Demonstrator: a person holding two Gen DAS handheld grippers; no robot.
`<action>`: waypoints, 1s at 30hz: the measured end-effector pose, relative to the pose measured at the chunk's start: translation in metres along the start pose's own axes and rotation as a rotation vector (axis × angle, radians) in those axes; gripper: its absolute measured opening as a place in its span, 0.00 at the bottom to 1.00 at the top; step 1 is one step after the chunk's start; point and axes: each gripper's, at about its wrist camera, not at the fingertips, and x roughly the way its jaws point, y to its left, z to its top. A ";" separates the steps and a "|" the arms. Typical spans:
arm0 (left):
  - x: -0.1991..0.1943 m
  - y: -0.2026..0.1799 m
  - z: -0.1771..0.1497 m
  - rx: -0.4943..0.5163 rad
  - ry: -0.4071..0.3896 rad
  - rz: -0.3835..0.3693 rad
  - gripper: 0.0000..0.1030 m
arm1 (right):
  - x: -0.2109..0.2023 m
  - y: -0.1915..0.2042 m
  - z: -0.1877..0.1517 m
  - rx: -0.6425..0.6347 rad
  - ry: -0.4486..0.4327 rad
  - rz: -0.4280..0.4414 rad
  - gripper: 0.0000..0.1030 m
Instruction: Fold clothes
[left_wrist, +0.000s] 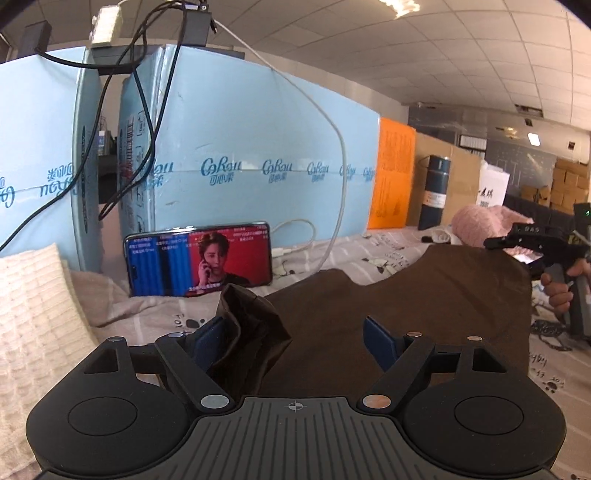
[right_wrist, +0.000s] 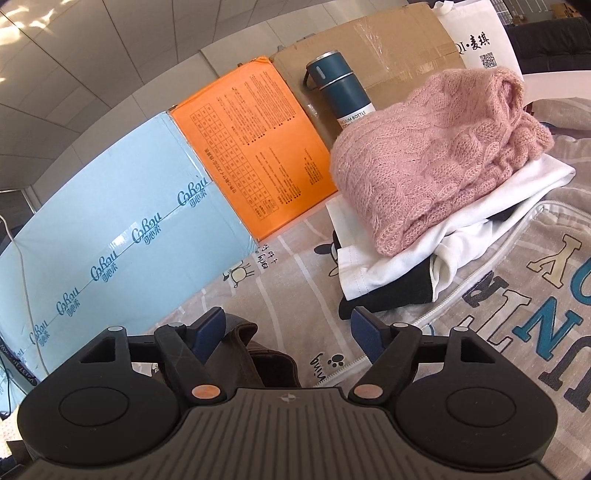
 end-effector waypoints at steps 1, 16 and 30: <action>0.002 0.003 0.000 -0.017 0.013 0.028 0.77 | 0.000 0.000 0.000 0.001 -0.002 0.001 0.71; -0.060 -0.056 0.002 0.166 -0.203 -0.059 0.06 | -0.046 0.046 -0.008 -0.429 -0.172 0.323 0.87; -0.083 -0.100 -0.031 0.328 -0.244 -0.178 0.06 | -0.004 0.194 -0.124 -1.377 0.130 0.802 0.85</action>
